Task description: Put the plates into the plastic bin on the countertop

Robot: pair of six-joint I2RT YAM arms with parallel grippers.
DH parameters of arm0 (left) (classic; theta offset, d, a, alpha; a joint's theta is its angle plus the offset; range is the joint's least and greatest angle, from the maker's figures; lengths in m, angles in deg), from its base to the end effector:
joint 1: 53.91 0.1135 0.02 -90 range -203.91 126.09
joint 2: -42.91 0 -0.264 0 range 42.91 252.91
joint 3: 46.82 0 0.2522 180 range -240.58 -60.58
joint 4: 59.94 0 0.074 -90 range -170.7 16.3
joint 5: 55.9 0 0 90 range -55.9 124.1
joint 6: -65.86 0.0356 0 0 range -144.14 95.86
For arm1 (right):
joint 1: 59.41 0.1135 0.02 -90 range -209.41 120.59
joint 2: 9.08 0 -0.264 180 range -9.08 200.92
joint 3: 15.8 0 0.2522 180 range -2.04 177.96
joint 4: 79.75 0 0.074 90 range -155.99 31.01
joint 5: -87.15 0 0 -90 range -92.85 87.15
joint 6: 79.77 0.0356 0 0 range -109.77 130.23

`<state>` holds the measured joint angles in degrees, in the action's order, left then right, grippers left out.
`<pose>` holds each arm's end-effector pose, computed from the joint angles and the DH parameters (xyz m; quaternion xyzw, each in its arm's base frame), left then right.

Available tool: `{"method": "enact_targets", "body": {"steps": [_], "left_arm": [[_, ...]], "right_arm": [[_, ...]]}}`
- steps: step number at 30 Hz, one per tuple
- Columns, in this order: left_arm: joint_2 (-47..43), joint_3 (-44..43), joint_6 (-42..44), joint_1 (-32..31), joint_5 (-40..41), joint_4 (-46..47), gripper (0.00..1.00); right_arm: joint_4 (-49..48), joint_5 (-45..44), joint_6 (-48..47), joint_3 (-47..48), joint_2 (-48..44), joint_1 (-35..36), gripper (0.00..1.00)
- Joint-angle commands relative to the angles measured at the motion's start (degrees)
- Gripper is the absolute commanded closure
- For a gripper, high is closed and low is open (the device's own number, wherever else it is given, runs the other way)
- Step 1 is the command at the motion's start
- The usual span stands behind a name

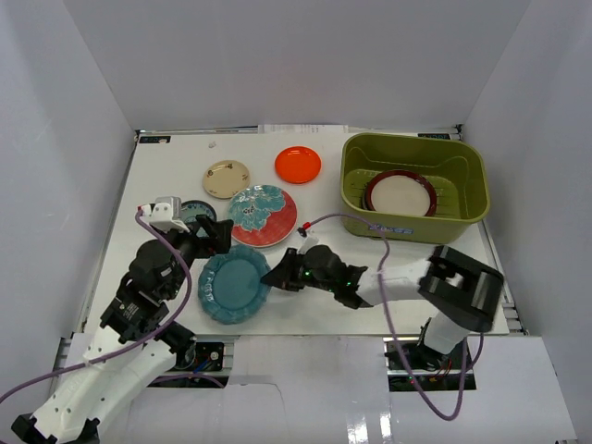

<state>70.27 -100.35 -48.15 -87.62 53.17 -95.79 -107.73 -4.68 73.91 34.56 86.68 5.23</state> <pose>0.1046 -0.0558 0.3280 -0.0427 0.7600 -0.1961 0.6181 0.1416 0.2960 0.1638 0.0027 0.8060 0.5270 0.2695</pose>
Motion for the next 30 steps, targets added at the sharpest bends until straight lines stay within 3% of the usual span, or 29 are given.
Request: {"method": "enact_targets", "body": {"steps": [1,6,9,10,12,13,18,22,28,30], "left_arm": [[-3.17,1.18,-0.95,1.72,0.79,1.96,0.02],[-2.05,1.10,-4.63,2.95,-1.04,1.35,0.02],[1.11,1.10,-8.40,2.95,-3.50,0.82,0.02],[1.91,1.36,-9.47,2.87,-3.86,0.64,0.02],[3.49,3.02,-12.54,2.95,-5.43,0.99,0.02],[4.19,3.81,-15.34,2.95,-6.40,1.78,0.02],[8.67,9.96,-21.86,2.95,-8.26,5.56,0.02],[13.67,12.78,-22.83,3.21,-3.80,9.68,0.02],[24.14,14.45,-24.94,4.18,-4.30,16.71,0.02],[27.74,14.72,-25.56,4.71,-4.57,19.00,0.02]], "right_arm": [[5.12,-1.08,-7.68,1.46,-17.07,-4.84,0.92],[22.28,3.41,-16.47,6.10,-36.22,-17.95,0.92],[31.17,7.96,-19.64,10.41,-42.13,-30.07,0.92],[32.41,11.11,-20.08,11.12,-43.02,-38.02,0.92],[35.22,15.34,-20.87,12.61,-43.82,-46.58,0.92],[35.75,20.06,-20.96,12.88,-43.47,-55.24,0.92],[35.85,28.28,-20.87,13.58,-36.54,-76.82,0.92],[35.32,29.25,-21.40,14.37,-31.35,-81.24,0.92],[36.10,26.44,-23.51,13.33,-26.34,-82.13,0.92],[37.16,26.00,-24.12,12.88,-25.02,-82.13,0.87]]}}
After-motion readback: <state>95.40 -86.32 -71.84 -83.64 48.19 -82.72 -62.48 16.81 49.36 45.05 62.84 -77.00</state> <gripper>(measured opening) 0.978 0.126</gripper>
